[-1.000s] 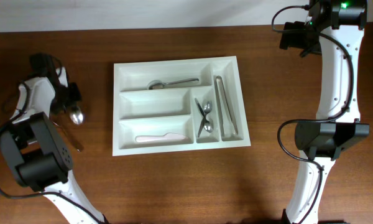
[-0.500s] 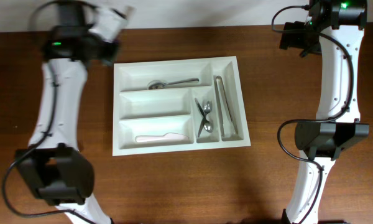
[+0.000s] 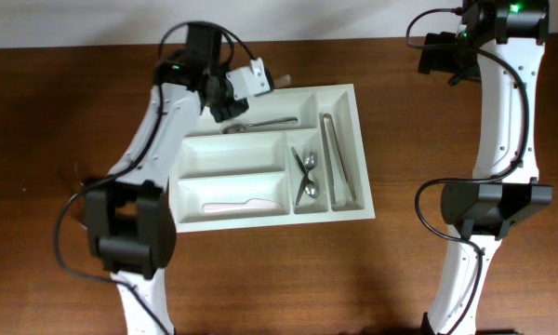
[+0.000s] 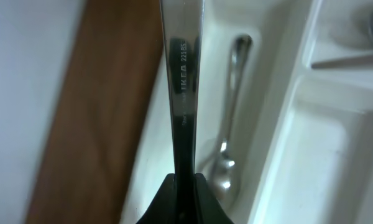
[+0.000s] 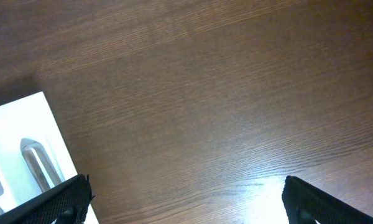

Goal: Pack container
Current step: 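Carry the spoon into the tray's top compartment and release it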

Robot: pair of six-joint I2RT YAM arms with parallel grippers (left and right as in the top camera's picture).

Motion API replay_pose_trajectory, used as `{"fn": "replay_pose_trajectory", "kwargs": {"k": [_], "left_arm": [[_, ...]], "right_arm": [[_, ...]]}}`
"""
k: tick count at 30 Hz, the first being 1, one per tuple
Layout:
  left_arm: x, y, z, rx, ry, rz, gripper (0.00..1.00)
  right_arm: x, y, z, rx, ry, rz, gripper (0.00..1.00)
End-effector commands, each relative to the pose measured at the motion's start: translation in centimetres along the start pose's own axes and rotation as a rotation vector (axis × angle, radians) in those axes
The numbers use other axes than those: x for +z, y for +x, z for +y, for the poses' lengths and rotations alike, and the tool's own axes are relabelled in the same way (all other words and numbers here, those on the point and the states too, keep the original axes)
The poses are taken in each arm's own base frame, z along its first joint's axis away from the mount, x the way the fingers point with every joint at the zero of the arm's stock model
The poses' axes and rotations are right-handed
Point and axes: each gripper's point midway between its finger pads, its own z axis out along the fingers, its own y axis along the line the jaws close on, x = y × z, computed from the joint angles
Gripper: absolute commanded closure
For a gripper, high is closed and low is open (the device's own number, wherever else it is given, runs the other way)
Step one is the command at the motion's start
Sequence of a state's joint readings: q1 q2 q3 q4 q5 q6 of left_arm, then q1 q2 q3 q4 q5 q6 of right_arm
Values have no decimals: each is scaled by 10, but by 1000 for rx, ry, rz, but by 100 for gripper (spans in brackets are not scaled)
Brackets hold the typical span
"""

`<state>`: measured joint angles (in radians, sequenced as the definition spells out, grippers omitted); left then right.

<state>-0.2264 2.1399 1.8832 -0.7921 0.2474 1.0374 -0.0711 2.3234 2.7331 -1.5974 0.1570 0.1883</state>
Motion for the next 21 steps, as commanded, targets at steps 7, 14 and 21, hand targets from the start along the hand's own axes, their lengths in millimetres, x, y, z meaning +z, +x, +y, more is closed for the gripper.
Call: {"fn": "replay_pose_trajectory", "kwargs": {"k": [7,14,21], "left_arm": [[40,17,-18,19,82,33,96],[28,22,15,-165,-56,107,5],[-44,52,82,-660,-326,185,1]], "right_arm": [[-20,-6,-5,22,4,-52,1],[-20,-6,-5,22,3,-52,1],[-20,-6,-5,22,3,-52,1]]}}
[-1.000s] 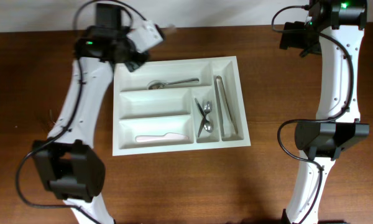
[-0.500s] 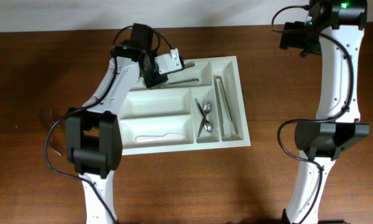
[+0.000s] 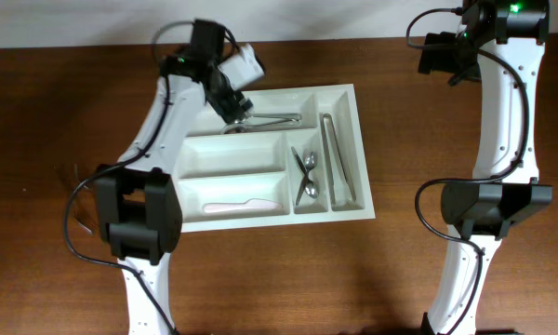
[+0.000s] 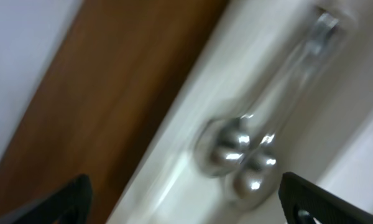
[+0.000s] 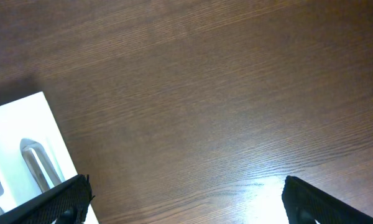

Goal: Pack container
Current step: 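Carry the spoon into the tray's top compartment and release it, then move the left gripper to a metal fork and grasp it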

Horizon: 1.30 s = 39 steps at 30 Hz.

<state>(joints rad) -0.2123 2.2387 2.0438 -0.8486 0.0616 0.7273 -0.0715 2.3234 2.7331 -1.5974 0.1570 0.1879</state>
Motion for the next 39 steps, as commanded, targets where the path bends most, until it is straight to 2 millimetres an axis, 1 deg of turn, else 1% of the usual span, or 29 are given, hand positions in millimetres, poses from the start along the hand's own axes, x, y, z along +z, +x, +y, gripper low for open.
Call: {"fn": "replay_pose_trajectory", "kwargs": {"k": [1,3,4,5,7,9,11,14,17,21,25,28,33,35,39], "left_arm": [[-51,25,66,-451,-201,50,1],[-73,47,78,-670,-216,79,0],[-83,62,81,-794,-218,108,0],[-92,80,82,-905,-218,148,0],[-104,119,79,-1086,-216,249,1],[-113,154,74,-1187,-201,343,1],[-120,182,70,-1235,-184,420,1],[-129,214,66,-1292,-169,501,1],[-126,233,62,-1345,-130,526,1],[-114,252,51,-1416,-57,552,1],[-100,284,37,-1492,-42,623,1],[-93,303,30,-1548,-42,656,1],[-80,323,21,-1577,-41,675,1],[-75,326,19,-1576,-44,678,1],[-58,336,8,-1575,-42,687,1]], "right_arm": [[-20,-6,-5,22,3,-52,1],[-20,-6,-5,22,3,-52,1],[-20,-6,-5,22,3,-52,1],[-20,-6,-5,22,3,-52,1],[-20,-6,-5,22,3,-52,1],[-20,-6,-5,22,3,-52,1],[-20,-6,-5,22,3,-52,1],[-20,-6,-5,22,3,-52,1],[-20,-6,-5,22,3,-52,1],[-20,-6,-5,22,3,-52,1],[-20,-6,-5,22,3,-52,1],[-20,-6,-5,22,3,-52,1],[-20,-6,-5,22,3,-52,1],[-20,-6,-5,22,3,-52,1],[-20,-6,-5,22,3,-52,1]]}}
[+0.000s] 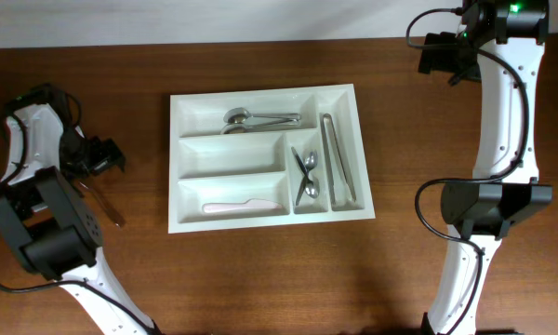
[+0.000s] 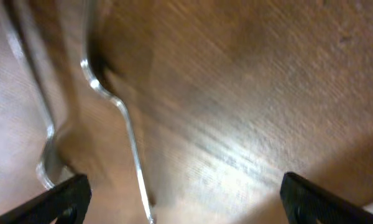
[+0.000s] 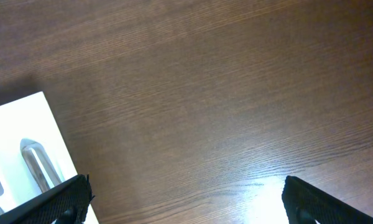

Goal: Pack container
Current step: 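Move the left gripper to a metal fork and grasp it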

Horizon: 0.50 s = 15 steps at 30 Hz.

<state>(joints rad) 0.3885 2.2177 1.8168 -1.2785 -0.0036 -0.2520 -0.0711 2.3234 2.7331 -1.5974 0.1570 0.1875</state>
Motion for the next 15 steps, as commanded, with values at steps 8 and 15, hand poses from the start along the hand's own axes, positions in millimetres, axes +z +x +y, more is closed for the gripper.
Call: {"fn": "replay_pose_trajectory", "kwargs": {"k": [8,15], "left_arm": [[47,18,12,-41,-8,22,0],[56,17,25,-57,-43,12,65]], "right_arm": [[-20,-6,-5,23,3,-52,1],[-20,-6,-5,23,4,-52,1]]}}
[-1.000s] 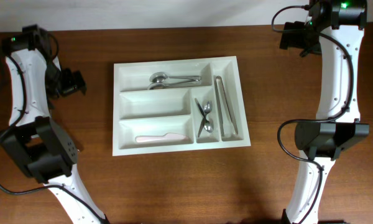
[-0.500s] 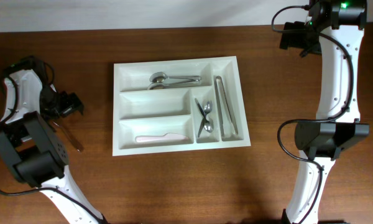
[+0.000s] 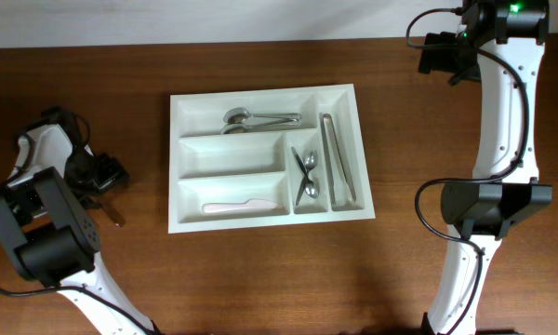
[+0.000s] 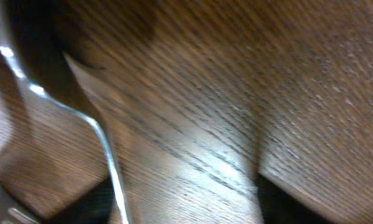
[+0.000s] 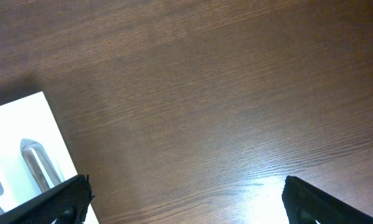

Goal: Pack container
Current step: 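Move the left gripper to a metal fork and grasp it, then carry the fork into the tray's second compartment and release it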

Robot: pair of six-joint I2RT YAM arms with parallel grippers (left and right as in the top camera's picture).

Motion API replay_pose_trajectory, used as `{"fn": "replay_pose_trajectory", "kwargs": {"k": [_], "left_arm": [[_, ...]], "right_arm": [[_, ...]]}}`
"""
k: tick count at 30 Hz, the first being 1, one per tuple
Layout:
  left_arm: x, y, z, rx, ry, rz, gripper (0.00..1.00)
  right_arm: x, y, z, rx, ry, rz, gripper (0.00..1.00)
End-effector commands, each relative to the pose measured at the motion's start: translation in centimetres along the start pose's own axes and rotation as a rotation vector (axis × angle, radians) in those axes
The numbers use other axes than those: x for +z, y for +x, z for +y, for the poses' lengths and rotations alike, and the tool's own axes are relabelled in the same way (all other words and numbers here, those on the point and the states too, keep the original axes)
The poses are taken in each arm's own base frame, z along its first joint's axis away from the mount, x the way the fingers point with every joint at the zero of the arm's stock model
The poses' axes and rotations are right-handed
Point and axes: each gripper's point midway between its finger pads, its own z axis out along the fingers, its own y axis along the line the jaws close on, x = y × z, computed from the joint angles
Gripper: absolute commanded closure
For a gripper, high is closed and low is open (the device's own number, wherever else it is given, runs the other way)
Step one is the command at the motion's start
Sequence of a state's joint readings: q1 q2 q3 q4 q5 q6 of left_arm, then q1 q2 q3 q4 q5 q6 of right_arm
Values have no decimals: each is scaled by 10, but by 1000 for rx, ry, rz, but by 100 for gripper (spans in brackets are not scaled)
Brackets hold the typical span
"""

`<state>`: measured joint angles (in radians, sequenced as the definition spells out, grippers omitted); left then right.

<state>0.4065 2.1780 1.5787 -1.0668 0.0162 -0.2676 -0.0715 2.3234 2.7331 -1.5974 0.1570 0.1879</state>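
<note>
The white cutlery tray [image 3: 358, 102] lies mid-table. Two spoons [image 3: 259, 118] rest in its top compartment, tongs [image 3: 339, 172] in the right one, small spoons [image 3: 305, 177] beside them and a white knife [image 3: 242, 205] at the bottom. Loose metal cutlery [image 3: 109, 210] lies on the table at the far left. My left gripper [image 3: 100, 175] hangs open, low over the wood; in its blurred wrist view a thin utensil handle [image 4: 105, 155] runs just inside its left finger. My right gripper [image 5: 186, 205] is open and empty above bare wood, beyond the tray's far right corner.
The brown table [image 3: 260, 279] ends at a pale wall along the far edge. In the right wrist view the tray's corner [image 5: 25, 124] shows with the tongs' end [image 5: 36, 163]. Both arms' bases stand along the near edge.
My left gripper has dropped closer to the table by the loose cutlery at the left, still open. The tray, its contents and the right arm have not changed.
My left gripper was shut on a spoon above the tray's top compartment. Then it was open, and two spoons lay there. Half a second ago it was open at the table's far left over loose cutlery; now it sits lower there.
</note>
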Motion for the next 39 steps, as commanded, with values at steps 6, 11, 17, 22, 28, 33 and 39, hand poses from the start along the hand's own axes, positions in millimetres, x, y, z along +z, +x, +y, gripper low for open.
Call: {"fn": "replay_pose_trajectory", "kwargs": {"k": [6,11,17,22,28,33,39], "left_arm": [[11,3,24,-10,-97,12,85],[9,2,20,63,-83,5,98],[-22,-12,-16,362,45,-83,98],[-79,-29,-46,492,63,-255,98],[-160,-24,-103,780,62,-482,98],[-189,13,-166,1203,63,-592,98],[-177,75,-236,1725,98,-609,98]], "right_arm": [[-20,-6,-5,22,3,-52,1],[-20,-6,-5,22,3,-52,1],[-20,-6,-5,22,3,-52,1],[-20,-6,-5,22,3,-52,1],[-20,-6,-5,22,3,-52,1],[-20,-6,-5,22,3,-52,1],[-20,-6,-5,22,3,-52,1]]}}
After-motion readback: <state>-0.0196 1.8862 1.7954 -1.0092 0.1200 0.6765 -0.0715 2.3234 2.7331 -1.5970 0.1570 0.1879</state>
